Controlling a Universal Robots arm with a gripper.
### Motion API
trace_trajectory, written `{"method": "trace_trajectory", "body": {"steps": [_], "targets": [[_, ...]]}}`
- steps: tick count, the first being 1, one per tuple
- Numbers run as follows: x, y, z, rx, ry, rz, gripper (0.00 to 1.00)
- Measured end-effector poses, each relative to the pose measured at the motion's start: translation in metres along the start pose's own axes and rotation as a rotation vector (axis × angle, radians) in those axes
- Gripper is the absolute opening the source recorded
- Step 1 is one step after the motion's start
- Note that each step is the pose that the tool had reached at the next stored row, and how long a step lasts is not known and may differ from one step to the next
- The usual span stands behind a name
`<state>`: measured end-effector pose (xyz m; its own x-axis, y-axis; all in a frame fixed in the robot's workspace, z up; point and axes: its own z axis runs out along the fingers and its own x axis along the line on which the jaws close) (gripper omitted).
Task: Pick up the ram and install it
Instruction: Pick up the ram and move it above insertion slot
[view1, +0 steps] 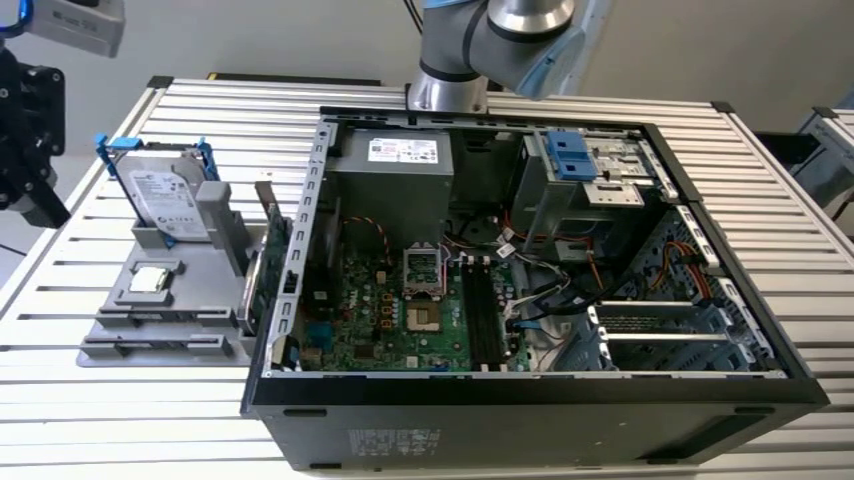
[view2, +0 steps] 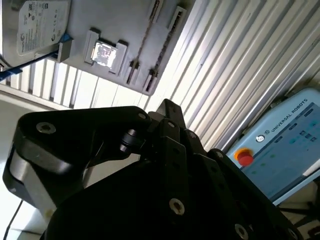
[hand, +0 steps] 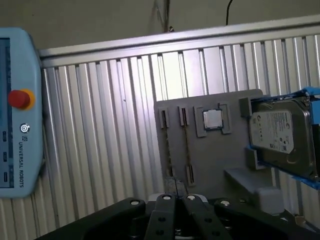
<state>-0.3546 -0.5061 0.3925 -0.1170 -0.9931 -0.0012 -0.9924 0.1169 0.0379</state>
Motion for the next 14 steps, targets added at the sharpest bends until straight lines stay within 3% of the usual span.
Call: {"method": "trace_trajectory", "body": {"steps": [14], "targets": [[0.0000, 0.0000, 0.0000, 0.0008, 0.0046, -0.172, 0.00]]}}
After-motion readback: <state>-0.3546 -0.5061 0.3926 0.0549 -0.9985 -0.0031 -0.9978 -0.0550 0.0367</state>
